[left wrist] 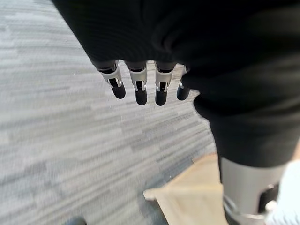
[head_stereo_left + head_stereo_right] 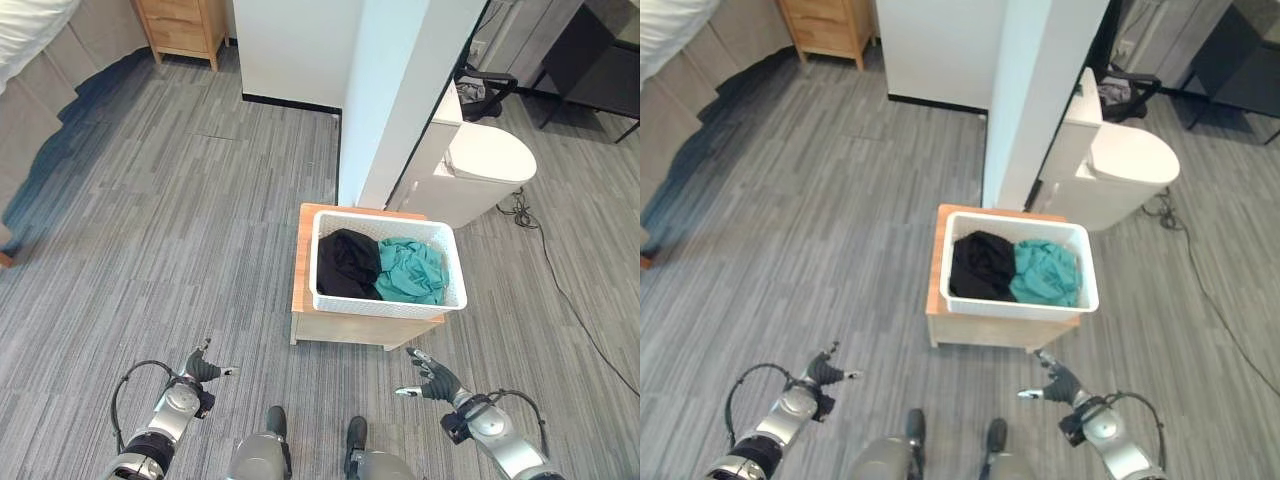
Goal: Grab the laundry basket,head to the washer,open it,put in the laundry and shut it.
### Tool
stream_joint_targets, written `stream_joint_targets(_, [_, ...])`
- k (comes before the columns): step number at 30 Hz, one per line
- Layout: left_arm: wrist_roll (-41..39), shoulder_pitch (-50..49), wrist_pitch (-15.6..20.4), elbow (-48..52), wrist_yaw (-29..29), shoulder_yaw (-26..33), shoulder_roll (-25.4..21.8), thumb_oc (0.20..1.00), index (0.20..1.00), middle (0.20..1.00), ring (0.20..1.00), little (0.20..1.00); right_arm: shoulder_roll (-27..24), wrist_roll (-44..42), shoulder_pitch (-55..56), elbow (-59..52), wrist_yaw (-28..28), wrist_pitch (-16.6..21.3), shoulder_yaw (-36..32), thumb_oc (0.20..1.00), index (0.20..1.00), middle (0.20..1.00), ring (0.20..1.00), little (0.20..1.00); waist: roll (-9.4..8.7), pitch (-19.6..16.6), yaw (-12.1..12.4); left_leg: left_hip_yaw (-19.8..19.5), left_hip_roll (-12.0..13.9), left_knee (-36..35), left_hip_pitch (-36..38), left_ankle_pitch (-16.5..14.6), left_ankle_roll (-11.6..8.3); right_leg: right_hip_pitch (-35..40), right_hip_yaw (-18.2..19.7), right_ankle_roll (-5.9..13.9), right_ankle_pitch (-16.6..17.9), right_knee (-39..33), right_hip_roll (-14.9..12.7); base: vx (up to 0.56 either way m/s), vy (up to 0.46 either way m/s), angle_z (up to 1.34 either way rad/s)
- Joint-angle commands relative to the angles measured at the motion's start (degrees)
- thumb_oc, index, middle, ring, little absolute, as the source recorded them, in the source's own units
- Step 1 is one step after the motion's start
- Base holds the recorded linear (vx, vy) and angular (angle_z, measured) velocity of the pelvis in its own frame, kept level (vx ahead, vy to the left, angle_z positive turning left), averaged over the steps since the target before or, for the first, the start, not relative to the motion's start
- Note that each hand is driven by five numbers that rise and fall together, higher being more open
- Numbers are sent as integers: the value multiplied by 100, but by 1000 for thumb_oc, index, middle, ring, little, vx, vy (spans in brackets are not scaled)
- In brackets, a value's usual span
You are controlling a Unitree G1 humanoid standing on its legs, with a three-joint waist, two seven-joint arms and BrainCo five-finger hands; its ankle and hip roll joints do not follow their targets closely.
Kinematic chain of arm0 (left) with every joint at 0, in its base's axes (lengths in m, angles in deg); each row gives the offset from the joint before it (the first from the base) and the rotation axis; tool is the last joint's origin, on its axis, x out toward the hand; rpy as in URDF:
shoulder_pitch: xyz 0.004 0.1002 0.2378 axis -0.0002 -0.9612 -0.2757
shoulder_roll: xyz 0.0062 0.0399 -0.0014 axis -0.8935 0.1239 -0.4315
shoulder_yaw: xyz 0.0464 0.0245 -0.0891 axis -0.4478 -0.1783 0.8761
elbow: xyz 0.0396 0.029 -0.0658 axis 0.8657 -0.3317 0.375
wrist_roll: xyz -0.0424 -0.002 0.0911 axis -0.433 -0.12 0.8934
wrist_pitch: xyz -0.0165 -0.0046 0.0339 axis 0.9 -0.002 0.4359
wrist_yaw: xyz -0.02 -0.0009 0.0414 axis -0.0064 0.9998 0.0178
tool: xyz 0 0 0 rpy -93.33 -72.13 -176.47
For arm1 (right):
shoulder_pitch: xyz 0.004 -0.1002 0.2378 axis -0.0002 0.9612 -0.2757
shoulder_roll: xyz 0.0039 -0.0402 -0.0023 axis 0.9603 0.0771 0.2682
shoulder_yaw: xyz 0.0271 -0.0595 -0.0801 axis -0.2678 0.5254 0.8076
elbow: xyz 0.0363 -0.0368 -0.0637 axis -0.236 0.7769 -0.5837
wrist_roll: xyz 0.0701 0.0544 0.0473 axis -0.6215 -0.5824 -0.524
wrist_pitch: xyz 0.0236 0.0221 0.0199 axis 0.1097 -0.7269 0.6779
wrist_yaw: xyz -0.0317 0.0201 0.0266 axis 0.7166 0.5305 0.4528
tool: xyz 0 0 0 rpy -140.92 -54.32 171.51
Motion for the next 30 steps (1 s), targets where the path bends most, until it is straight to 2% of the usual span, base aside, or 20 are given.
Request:
stream_joint_targets(1, [-161, 278, 85, 130, 13, 61, 77, 1000, 1000, 1000, 1000, 1000, -409, -559, 70, -525, 141, 32, -521, 1000, 1000, 1000, 1000, 1000, -27, -49, -175, -301, 335, 112, -410, 463, -101, 101, -84, 89, -158, 388, 3, 12, -104, 27])
stream_joint_targets(4, [-210, 270, 59, 237, 52, 68, 84, 1000, 1000, 1000, 1000, 1000, -503, -752, 203, -801, 141, 24, -777, 1000, 1000, 1000, 1000, 1000, 1, -86, -231, -334, 352, -56, -379, 583, -143, 109, -139, 82, -148, 355, 39, 14, -60, 12])
stream_joint_targets(9, [-306, 88, -45, 1070, 443, -24, -158, 1000, 1000, 1000, 1000, 1000, -1022, -1078, 1051, -1806, -46, -173, -1907, 1000, 1000, 1000, 1000, 1000, 94, -136, -373, -330, 373, -536, -317, 829, -209, 77, -224, 131, -21, 162, 52, 3, -19, 1])
stream_joint_targets(11, [-314, 96, -67, 1132, 484, -49, -182, 1000, 1000, 1000, 1000, 1000, -1058, -1174, 1180, -1885, -84, -223, -2056, 1000, 1000, 1000, 1000, 1000, 113, -155, -391, -335, 370, -599, -310, 847, -211, 73, -233, 137, -8, 139, 51, 20, 12, 1])
stream_joint_targets(12, [-408, 127, -108, 1260, 614, -134, -247, 1000, 1000, 1000, 1000, 1000, -1144, -1634, 1375, -1931, -111, -319, -2392, 1000, 1000, 1000, 1000, 1000, 150, -203, -436, -335, 364, -724, -272, 874, -208, 74, -235, 144, 21, 95, 40, 39, 24, 3])
stream_joint_targets(13, [-409, 127, -111, 1263, 615, -141, -243, 1000, 1000, 1000, 1000, 1000, -1147, -1640, 1389, -1940, -113, -324, -2404, 1000, 1000, 1000, 1000, 1000, 155, -205, -429, -334, 364, -734, -267, 879, -208, 75, -234, 144, 22, 93, 41, 49, 37, 1])
stream_joint_targets(14, [-545, 131, -153, 1314, 759, -195, -278, 1000, 1000, 1000, 1000, 1000, -1223, -2227, 1453, -1903, -196, -396, -2550, 1000, 1000, 1000, 1000, 1000, 171, -234, -447, -305, 359, -795, -236, 887, -206, 75, -220, 159, 57, 55, 30, 0, 0, 0])
stream_joint_targets(15, [-546, 130, -154, 1316, 760, -196, -277, 1000, 1000, 1000, 1000, 1000, -1226, -2231, 1456, -1904, -197, -396, -2552, 1000, 1000, 1000, 1000, 1000, 172, -235, -444, -303, 359, -799, -233, 888, -206, 76, -217, 159, 58, 54, 30, 32, 35, -2])
stream_joint_targets(17, [-800, 100, -210, 1330, 934, -249, -305, 1000, 1000, 1000, 1000, 1000, -1333, -3389, 1501, -1814, -329, -514, -2589, 1000, 1000, 1000, 1000, 1000, 199, -283, -440, -248, 349, -873, -184, 870, -204, 77, -171, 194, 134, -17, 6, 24, 46, -3])
stream_joint_targets(18, [-884, 107, -249, 1376, 1063, -326, -349, 1000, 1000, 1000, 1000, 1000, -1540, -3783, 1513, -1789, -453, -602, -2594, 1000, 1000, 1000, 1000, 1000, 203, -302, -434, -209, 338, -898, -170, 868, -206, 67, -148, 214, 178, -58, 0, 1, 71, -6])
stream_joint_targets(19, [-996, 186, -316, 1469, 1320, -551, -558, 1000, 1000, 1000, 1000, 1000, -2276, -4002, 1504, -1735, -624, -757, -2709, 1000, 1000, 1000, 1000, 1000, 205, -355, -438, -123, 338, -940, -191, 860, -222, 39, -94, 260, 281, -168, -28, -13, 61, -10])
stream_joint_targets(22, [-1066, 378, -400, 1363, 1463, -771, -743, 1000, 1000, 1000, 1000, 1000, -3088, -4217, 1547, -1741, -775, -849, -2957, 1000, 1000, 1000, 1000, 1000, 215, -413, -472, -36, 347, -940, -239, 837, -248, -35, -14, 310, 374, -257, -69, -8, 50, -25])
stream_joint_targets(27, [-1191, 794, -431, 715, 1457, -937, -790, 1000, 1000, 1000, 1000, 1000, -3912, -4531, 1301, -1298, -915, -985, -3005, 1000, 1000, 1000, 1000, 1000, 230, -453, -499, 35, 371, -940, -261, 830, -272, -125, 66, 336, 410, -262, -90, -4, 28, -10])
stream_joint_targets(28, [-1292, 1101, -460, 203, 1436, -1039, -732, 1000, 1000, 1000, 1000, 1000, -4300, -4595, 939, -957, -936, -1083, -2842, 1000, 1000, 1000, 1000, 1000, 242, -468, -487, 46, 365, -940, -289, 840, -286, -158, 87, 343, 435, -262, -97, -7, 29, -14])
stream_joint_targets(30, [-1306, 1240, -457, 21, 1439, -1085, -722, 1000, 1000, 1000, 1000, 1000, -4451, -4587, 761, -800, -966, -1096, -2729, 1000, 1000, 1000, 1000, 1000, 250, -469, -504, 47, 362, -940, -302, 844, -290, -169, 87, 344, 442, -262, -101, -3, 11, -5])
